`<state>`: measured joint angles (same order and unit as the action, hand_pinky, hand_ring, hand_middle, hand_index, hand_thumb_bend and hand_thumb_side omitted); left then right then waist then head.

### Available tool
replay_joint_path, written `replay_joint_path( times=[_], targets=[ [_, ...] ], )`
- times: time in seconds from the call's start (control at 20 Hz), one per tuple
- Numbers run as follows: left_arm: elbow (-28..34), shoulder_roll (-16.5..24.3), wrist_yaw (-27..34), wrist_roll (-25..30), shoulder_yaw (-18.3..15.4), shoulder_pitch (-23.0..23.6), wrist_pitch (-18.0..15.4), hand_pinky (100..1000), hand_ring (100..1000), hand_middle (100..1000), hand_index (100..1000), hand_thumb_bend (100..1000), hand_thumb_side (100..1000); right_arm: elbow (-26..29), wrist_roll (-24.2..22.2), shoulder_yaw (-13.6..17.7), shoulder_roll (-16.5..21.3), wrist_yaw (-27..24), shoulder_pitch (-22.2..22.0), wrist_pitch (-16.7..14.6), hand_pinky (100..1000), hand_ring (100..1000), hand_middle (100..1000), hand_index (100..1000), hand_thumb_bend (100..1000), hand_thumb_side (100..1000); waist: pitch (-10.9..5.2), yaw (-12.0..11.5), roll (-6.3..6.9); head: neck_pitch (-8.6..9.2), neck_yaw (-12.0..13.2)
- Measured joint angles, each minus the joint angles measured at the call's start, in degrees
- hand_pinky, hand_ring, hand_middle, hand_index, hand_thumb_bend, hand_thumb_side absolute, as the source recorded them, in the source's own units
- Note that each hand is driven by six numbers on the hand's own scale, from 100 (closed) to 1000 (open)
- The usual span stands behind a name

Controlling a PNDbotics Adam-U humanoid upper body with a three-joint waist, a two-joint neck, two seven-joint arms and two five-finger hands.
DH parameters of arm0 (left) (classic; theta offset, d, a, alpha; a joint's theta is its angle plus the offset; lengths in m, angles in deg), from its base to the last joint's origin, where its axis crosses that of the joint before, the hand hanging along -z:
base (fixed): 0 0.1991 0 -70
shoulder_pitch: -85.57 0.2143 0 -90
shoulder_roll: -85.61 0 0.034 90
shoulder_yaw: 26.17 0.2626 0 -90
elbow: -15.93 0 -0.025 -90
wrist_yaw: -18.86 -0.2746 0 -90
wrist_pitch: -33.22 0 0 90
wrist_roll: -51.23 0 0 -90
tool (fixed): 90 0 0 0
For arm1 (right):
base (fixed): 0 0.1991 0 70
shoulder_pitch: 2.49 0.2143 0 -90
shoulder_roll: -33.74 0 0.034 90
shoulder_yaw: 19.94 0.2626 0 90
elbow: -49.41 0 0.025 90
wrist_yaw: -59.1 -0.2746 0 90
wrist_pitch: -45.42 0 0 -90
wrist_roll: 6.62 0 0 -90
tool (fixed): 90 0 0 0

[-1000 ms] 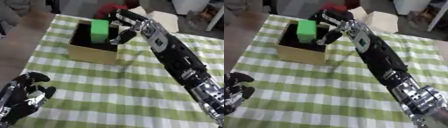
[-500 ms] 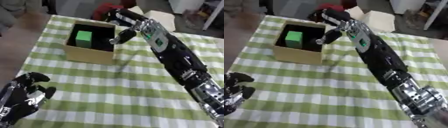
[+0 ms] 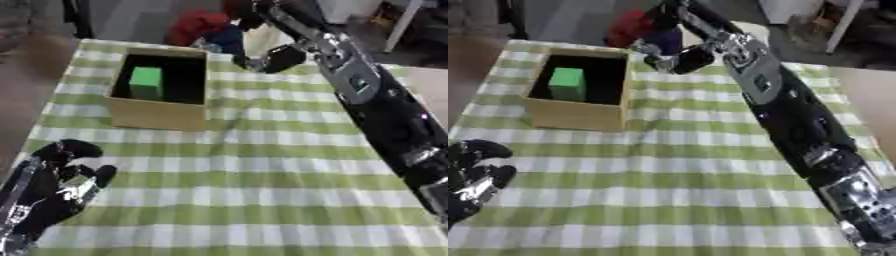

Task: Pick up objects on the table and place them in the box.

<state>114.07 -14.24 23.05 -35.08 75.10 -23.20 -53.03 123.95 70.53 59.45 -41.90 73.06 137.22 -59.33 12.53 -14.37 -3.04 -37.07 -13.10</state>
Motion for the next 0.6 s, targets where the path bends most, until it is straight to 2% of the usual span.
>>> replay_joint_path(
  times=[0.35, 0.6],
  targets=[
    [-0.24, 0.07, -0.30, -1.65, -1.45, 1.12, -0.01, 495, 702, 590, 622, 609, 237, 9.77, 2.76, 2.53, 1.95, -9.09, -8.28, 4.25, 715, 698, 627, 817, 289, 239, -1.60, 4.39, 1.37, -0.71, 3.09],
    [-0.35, 0.45, -0.58, -2.92, -2.54, 1.28, -0.09, 495, 704, 592, 622, 615, 236, 15.55, 4.32, 4.66, 2.30, -12.54, -14.60, 5.80, 714, 699, 626, 819, 271, 241, -2.00, 6.47, 1.91, -1.17, 4.31]
  ],
)
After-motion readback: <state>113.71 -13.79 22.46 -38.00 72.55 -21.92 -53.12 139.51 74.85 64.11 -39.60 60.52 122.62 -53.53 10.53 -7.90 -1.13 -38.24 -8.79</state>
